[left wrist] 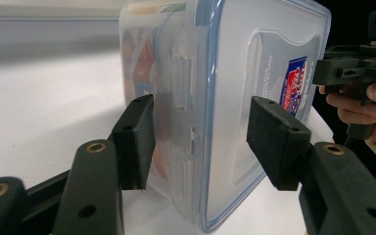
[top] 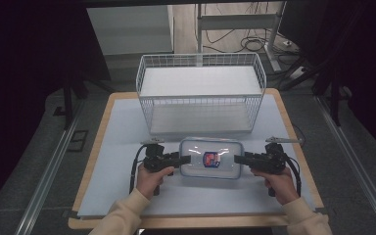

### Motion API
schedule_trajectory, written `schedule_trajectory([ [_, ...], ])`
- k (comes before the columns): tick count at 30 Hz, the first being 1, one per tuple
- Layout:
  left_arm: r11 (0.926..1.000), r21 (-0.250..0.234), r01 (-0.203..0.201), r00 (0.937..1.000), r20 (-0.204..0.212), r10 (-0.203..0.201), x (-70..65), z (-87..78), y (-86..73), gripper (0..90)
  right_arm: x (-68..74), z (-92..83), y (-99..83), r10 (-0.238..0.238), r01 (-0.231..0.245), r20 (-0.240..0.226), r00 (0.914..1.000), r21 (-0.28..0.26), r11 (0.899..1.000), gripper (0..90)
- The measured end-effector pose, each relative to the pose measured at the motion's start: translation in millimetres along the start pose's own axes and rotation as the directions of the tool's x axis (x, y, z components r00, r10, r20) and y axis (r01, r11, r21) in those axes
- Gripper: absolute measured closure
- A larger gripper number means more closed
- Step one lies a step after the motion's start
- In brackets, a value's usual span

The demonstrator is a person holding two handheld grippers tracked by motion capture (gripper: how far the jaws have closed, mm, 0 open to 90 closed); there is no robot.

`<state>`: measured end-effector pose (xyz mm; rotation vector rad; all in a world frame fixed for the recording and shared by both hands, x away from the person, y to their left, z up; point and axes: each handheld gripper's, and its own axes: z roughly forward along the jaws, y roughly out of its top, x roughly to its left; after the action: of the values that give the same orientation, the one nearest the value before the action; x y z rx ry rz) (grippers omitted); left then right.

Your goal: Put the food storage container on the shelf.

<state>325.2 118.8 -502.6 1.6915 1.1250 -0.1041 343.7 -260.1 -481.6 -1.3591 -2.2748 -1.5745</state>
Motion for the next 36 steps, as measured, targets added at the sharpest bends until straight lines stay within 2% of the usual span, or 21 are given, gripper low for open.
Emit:
schedule_trajectory([
  [22, 0.9986, -0.036, -0.038, 0.9993, -0.007, 0.037, -10.5, -19.5, 2.6, 45.3, 17.7, -5.7, 8.0, -0.056, 0.056, -0.021, 0.9982, -0.037, 0.998, 51.3],
  [36, 0.9942, -0.077, -0.076, 0.9970, -0.024, 0.074, -20.3, -35.3, 14.2, 45.6, 29.4, -9.9, 21.5, -0.096, 0.094, -0.031, 0.9949, -0.067, 0.993, 51.2],
])
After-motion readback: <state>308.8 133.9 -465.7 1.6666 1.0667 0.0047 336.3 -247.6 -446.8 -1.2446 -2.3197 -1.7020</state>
